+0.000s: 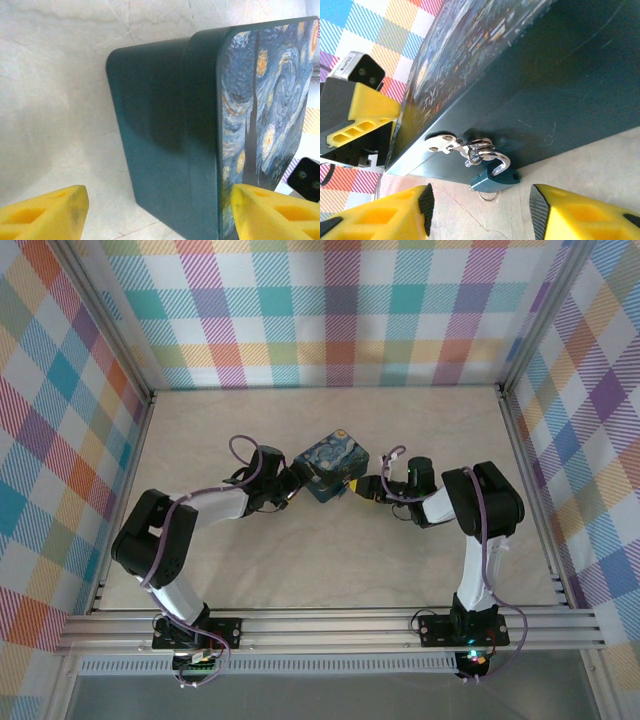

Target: Unlock a padlock with a key

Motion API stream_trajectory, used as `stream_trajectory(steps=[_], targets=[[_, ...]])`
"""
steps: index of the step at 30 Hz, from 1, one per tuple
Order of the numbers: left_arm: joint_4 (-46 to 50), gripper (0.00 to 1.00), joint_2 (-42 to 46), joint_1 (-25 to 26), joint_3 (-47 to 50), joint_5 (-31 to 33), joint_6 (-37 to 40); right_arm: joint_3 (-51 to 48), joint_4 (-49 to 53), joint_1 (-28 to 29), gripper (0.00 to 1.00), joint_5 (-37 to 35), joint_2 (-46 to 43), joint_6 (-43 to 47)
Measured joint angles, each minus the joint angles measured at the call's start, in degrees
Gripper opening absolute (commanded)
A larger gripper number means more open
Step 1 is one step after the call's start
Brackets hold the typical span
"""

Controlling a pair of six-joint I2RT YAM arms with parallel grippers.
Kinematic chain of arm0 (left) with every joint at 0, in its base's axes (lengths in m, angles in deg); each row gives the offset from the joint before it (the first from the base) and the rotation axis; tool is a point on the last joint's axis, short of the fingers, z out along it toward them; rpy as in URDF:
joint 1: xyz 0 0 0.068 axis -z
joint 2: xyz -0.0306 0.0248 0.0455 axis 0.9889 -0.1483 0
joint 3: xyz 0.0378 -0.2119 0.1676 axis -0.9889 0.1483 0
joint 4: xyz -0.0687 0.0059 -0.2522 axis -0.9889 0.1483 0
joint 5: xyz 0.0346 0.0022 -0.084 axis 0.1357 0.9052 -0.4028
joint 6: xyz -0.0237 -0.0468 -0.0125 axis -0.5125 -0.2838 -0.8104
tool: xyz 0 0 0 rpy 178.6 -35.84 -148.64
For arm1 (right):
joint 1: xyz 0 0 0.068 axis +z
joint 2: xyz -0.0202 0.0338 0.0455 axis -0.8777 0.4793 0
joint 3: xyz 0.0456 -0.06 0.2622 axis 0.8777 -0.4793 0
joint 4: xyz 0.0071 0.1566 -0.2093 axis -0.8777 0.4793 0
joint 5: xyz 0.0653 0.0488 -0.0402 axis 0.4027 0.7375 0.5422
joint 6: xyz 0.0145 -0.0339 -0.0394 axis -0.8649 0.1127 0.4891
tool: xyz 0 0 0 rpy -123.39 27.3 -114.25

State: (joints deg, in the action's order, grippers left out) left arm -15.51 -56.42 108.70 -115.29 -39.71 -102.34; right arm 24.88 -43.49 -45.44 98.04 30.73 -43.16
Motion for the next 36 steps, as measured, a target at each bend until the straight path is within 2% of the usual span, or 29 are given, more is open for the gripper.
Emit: stream_trajectory(steps=[7, 11, 18, 24, 36], targets=[[10.6, 0.76, 6.5, 0.0, -4.5, 3.4, 6.2, 0.4, 0.8, 0.0, 0.63, 0.0, -0.4, 0.3], [12.9, 0.74, 6.9, 0.0, -11.0, 2.1, 9.0, 0.4, 0.8, 0.0, 0.63, 0.3, -0.4, 0.3], [12.4, 0.71, -4.3, 1.2, -24.9, -5.2, 11.1, 1.7, 0.9, 0.0, 0.63, 0.6, -0.3, 0.2], [12.8, 0.70, -14.4, 2.3, -29.7, -9.6, 11.1, 3.2, 1.6, 0.1, 0.65, 0.8, -0.2, 0.3], [14.0, 0.70, -16.3, 2.4, -31.6, -11.0, 11.3, 5.2, 7.9, 1.5, 0.68, -0.1, -0.2, 2.9]])
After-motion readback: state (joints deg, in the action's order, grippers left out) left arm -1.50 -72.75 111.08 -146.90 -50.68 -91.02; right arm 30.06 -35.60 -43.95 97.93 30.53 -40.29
